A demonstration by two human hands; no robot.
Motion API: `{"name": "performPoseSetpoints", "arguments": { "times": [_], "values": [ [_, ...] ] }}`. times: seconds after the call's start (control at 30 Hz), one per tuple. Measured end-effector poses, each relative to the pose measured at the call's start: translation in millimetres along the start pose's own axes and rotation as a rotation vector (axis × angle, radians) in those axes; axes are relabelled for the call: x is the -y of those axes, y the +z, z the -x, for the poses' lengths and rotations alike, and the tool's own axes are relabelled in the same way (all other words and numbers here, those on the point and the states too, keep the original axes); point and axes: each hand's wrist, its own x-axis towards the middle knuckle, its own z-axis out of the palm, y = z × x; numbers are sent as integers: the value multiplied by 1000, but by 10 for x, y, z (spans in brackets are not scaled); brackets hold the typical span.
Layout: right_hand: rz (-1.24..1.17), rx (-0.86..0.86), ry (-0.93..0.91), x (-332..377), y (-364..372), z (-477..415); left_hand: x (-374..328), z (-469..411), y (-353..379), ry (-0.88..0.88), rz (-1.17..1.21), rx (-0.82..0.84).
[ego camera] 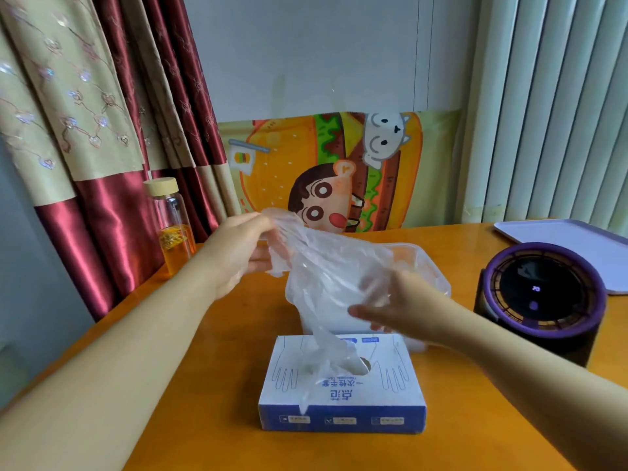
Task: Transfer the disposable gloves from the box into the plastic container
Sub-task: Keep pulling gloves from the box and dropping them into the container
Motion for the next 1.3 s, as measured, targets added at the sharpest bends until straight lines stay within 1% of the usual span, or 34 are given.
{"name": "performPoseSetpoints", "arguments": {
  "times": [0.13, 0.17, 0.23, 0.3, 0.33, 0.4, 0.47, 0.53, 0.6, 0.63, 0.7, 0.73, 0.77, 0.83, 0.87, 0.93, 1.0, 1.13, 1.2, 1.23, 1.27, 1.3],
  "values": [
    [-109, -303, -75, 35, -232, -35, 31, -50, -14, -174, 378, 35],
    [-132, -378, -102, 54, -268, -39, 37, -52, -2, -216, 422, 40],
    [-225, -493, -158, 119, -324, -41, 64, -74, 11, -242, 380, 63],
    [-343, -542, -210, 181, -382, -51, 90, -104, 12, -254, 360, 84],
    [-372, -537, -235, 197, -408, -62, 102, -119, 9, -273, 379, 88],
    [-328, -470, -283, 201, -456, -103, 139, -153, 10, -312, 437, 93],
    [-246, -328, -280, 174, -475, -156, 171, -174, 15, -333, 455, 117],
    [-259, -154, -199, 173, -467, -172, 206, -200, 23, -340, 470, 149],
    [-283, -32, -130, 175, -462, -191, 251, -196, 11, -317, 476, 236],
    [-278, 8, -119, 182, -464, -210, 286, -202, -8, -286, 465, 309],
    [-264, 63, -124, 223, -479, -235, 378, -224, -24, -211, 385, 480],
    [-259, 81, -131, 251, -488, -263, 428, -242, -21, -182, 326, 541],
    [-250, 93, -141, 288, -503, -282, 464, -253, -5, -160, 248, 554],
    [-209, 96, -161, 363, -541, -330, 520, -291, 23, -136, 121, 507],
    [-182, 86, -166, 392, -570, -354, 523, -306, 29, -147, 112, 461],
    [-119, 63, -166, 424, -638, -400, 558, -351, -36, -200, 141, 333],
    [-75, 52, -154, 426, -686, -441, 598, -373, -152, -241, 119, 182],
    [-43, 42, -139, 368, -700, -511, 701, -424, -370, -320, 99, -69],
    [-34, 38, -117, 324, -683, -563, 741, -469, -412, -246, -50, -238],
    [-26, 39, -103, 294, -664, -596, 734, -472, -399, -153, -144, -340],
    [-13, 43, -85, 253, -641, -631, 708, -461, -359, -15, -229, -424],
    [5, 52, -62, 205, -614, -667, 657, -433, -297, 151, -300, -464]
  ]
}}
